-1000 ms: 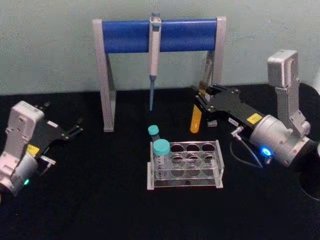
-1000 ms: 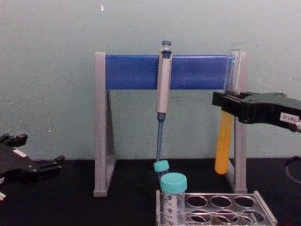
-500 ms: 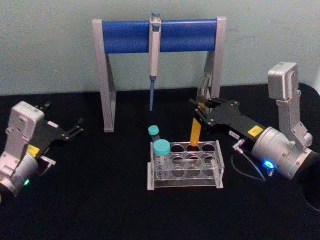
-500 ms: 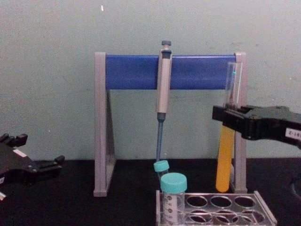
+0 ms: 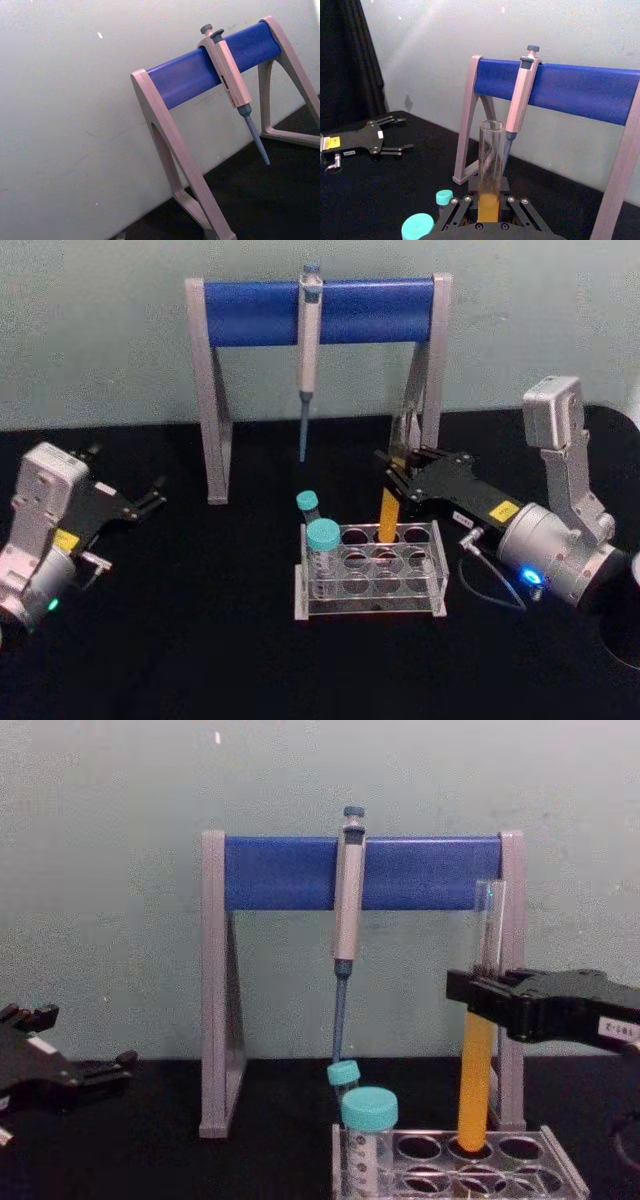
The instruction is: Pick up the test tube from the test tube rack, shake it, then place it back into the test tube rack.
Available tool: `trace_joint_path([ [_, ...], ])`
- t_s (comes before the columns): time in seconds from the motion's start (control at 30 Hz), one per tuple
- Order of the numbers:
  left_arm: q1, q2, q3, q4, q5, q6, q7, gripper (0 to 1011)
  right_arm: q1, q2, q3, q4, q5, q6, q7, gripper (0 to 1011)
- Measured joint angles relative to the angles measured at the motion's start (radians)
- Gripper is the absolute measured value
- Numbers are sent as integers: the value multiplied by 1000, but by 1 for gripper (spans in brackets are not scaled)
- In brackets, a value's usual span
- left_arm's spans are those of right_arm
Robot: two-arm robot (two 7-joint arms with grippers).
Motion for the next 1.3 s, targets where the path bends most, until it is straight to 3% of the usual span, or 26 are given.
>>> trace_joint_path([
  [1.3,0,0,0,0,0,0,0,1001,9,-19,-16,71,-31,-2,-2,226],
])
